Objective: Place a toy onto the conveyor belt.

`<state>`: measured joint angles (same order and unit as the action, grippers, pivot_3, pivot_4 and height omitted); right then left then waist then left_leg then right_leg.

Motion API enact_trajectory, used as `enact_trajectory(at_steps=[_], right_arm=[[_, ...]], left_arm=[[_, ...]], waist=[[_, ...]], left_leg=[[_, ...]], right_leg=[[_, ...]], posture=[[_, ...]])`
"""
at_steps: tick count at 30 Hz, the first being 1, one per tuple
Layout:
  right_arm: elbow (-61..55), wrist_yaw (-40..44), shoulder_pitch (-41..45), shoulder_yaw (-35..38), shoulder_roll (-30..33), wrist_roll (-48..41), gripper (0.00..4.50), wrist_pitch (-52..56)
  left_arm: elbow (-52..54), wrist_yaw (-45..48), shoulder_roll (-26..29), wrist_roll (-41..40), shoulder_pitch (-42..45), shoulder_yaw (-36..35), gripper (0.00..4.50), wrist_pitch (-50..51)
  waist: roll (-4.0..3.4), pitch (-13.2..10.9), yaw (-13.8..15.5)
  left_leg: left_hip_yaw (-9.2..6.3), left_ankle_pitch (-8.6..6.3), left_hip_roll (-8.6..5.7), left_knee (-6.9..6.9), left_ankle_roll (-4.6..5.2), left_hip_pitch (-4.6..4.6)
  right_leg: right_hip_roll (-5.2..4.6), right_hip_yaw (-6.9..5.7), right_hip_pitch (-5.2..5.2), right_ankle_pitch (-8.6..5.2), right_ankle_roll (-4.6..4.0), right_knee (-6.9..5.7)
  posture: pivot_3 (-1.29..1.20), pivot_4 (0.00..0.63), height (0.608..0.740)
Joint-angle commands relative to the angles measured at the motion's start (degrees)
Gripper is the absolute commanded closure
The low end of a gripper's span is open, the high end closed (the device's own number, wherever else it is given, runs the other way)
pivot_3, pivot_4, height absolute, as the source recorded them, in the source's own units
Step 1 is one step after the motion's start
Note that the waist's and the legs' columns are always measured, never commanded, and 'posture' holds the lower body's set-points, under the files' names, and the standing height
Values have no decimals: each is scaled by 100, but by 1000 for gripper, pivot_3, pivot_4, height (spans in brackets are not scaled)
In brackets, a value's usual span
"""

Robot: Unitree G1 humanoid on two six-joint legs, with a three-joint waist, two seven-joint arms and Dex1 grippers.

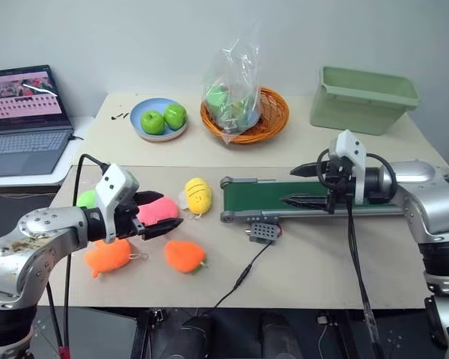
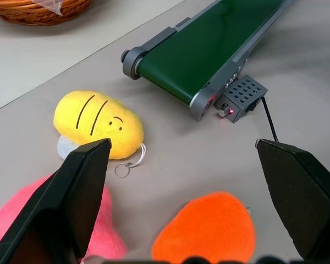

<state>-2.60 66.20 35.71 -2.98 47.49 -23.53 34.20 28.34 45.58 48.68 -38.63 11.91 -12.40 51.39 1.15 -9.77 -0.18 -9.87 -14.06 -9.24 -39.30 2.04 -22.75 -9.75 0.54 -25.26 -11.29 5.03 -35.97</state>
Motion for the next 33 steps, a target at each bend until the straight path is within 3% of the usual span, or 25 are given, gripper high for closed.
enact_trajectory(at_steps=[1, 10, 16, 20, 24, 27, 33], right_arm=[[-132, -61, -16, 119, -72, -57, 41, -67], [-33, 340, 394, -172, -185, -114, 41, -2], [321, 712, 848, -442, -376, -15, 41, -149], [496, 843, 1007, -568, -477, 59, 41, -212], [566, 941, 1051, -637, -554, 104, 41, -252], [578, 1008, 1030, -695, -571, 128, 41, -266], [516, 1282, 1073, -764, -539, 137, 41, -269]], left_arm=[[58, -131, -67, -11, 36, -71, 0, -117], [-487, -915, -562, -528, -3, -1208, 0, 228], [-1135, -1912, -855, -461, -623, -2772, 0, 391], [-985, -2048, -875, 229, -1486, -2779, 0, -189], [-960, -2197, -1303, 278, -2059, -3093, 0, -462], [-1004, -2375, -1903, -503, -2366, -3728, 0, -35], [-1475, -2853, -2360, -2169, -2475, -4613, 0, 890]], waist=[[0, 0, -1], [1, 0, -61], [1, 0, -88], [1, 0, -56], [1, 0, -14], [1, 1, 0], [2, 1, 7]], left_leg=[[3, -1, 4, 0, -1, 0], [43, -7, 28, 38, 1, 44], [55, -15, 48, 40, -16, 52], [66, -17, 67, 42, -33, 53], [74, -26, 72, 42, -21, 53], [77, -35, 80, 41, -7, 54], [79, -47, 113, 39, -23, 61]], right_leg=[[4, 3, 0, 2, 0, 2], [29, 41, 2, 12, -5, 7], [45, 46, 1, 12, -5, 14], [59, 46, 2, 13, -8, 23], [60, 47, 4, 14, -9, 30], [65, 47, 3, 18, -17, 31], [98, 46, 3, 19, -18, 28]], posture=[[0, 150, 740], [0, 150, 740], [0, 150, 740], [0, 150, 740], [0, 150, 740], [0, 150, 740], [0, 150, 740]])
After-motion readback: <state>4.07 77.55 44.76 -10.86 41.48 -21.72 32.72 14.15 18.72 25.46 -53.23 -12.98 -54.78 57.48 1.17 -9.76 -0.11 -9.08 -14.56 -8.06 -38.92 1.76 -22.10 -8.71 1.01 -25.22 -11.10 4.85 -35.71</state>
